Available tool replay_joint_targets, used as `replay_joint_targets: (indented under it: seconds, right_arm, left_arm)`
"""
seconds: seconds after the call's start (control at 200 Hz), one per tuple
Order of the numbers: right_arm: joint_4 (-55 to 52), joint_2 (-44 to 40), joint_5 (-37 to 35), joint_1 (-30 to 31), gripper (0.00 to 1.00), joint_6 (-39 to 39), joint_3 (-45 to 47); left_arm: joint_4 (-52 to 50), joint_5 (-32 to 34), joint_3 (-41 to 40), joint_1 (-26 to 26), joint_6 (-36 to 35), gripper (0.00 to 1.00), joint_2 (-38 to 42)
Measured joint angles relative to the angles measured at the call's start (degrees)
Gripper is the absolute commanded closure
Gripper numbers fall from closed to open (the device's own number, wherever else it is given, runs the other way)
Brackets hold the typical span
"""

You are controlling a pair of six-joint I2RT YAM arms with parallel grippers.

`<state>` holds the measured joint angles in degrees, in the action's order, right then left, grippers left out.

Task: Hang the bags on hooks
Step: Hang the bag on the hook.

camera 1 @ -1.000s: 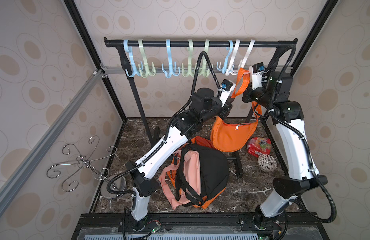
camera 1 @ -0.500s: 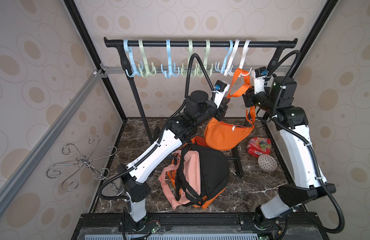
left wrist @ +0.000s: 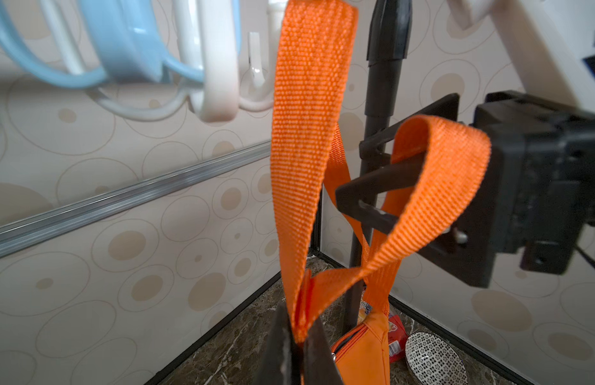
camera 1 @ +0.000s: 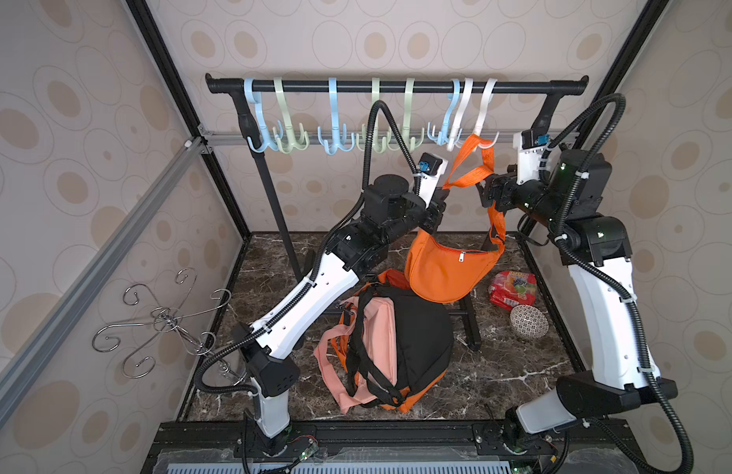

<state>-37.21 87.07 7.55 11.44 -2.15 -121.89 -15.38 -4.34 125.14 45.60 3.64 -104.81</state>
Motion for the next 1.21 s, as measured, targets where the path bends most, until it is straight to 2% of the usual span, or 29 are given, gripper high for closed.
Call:
replay_joint_targets:
  seconds: [0.285, 0.615, 0.715, 0.855, 0.97, 1.08, 1.205]
  right_arm:
    - [-1.42, -0.07, 1.62, 0.00, 0.12, 0.74, -4.50]
    - [-2.82, 4.02, 2.45, 0.00, 0.13, 3.19, -19.19]
    - [-2.89, 4.76, 3.21, 0.00, 0.14, 3.76, -20.24]
    - [-1.60, 1.86, 4.42, 0.00, 0.13, 4.04, -11.69]
    - [1.38, -4.72, 5.18, 0.22, 0.07, 2.29, 3.50]
    - [3.67, -11.93, 5.51, 0.50, 0.09, 0.07, 17.73]
    - [6.16, -14.93, 6.80, 0.61, 0.12, -2.10, 23.78]
  left_arm:
    - [-0.09, 0.00, 0.04, -0.28, 1.14, 1.00, 0.00]
    - [0.59, 0.48, 0.04, -0.37, 1.73, 1.00, 0.00]
    - [1.07, 0.44, 0.04, -0.50, 2.01, 1.00, 0.00]
    - [0.92, 0.33, 0.92, -0.61, 2.19, 1.00, -0.22]
    - [0.70, -0.11, 2.86, -0.61, 2.19, 1.00, -0.74]
    - [0.66, -0.48, 3.61, -0.61, 2.21, 1.00, -0.74]
    - [0.63, -0.79, 3.80, -0.61, 2.21, 1.00, -0.76]
